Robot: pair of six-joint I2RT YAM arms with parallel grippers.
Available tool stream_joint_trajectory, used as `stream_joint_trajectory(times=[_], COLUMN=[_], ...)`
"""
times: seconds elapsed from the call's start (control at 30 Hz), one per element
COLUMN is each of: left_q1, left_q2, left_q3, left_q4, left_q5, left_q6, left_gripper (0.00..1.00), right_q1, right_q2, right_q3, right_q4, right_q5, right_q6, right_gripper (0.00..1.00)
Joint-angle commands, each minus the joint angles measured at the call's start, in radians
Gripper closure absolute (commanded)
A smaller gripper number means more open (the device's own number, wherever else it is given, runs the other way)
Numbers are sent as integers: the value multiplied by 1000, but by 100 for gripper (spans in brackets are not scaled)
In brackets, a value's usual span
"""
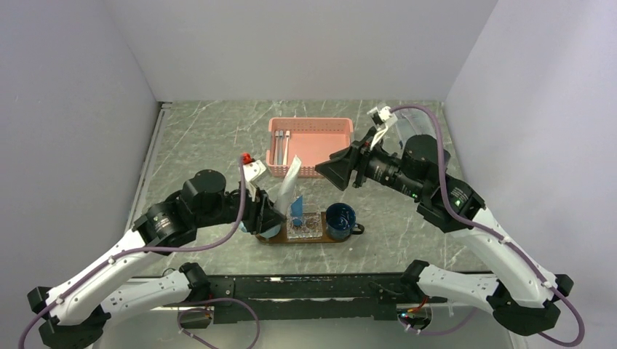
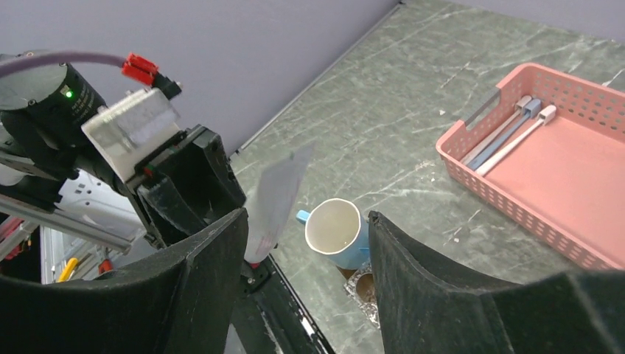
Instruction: Prepare toiletry sets of a toothbrush and toothpaste on the tray
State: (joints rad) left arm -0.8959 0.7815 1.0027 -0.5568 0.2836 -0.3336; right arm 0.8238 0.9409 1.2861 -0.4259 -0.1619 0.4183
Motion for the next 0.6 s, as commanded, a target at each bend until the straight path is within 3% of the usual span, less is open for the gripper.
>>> stream_joint_trajectory(times=[0.0,0.27,0.57], left_q1=[0,-42,-90], left_q2=[34,69,38], left_q3=[62,65,15], left_q4=[-153,-256,-256], left_q5=[-63,-265,-369], left_q6=[149,248,338], left_gripper=[100,100,100], right_q1=[4,2,-1], right_q2=[51,158,269], right_q3=[78,153,152], right_q4=[-71,-145,-149], right_q5=[-9,-48,-108], right_q6=[2,37,64], right_gripper=[37,36,36])
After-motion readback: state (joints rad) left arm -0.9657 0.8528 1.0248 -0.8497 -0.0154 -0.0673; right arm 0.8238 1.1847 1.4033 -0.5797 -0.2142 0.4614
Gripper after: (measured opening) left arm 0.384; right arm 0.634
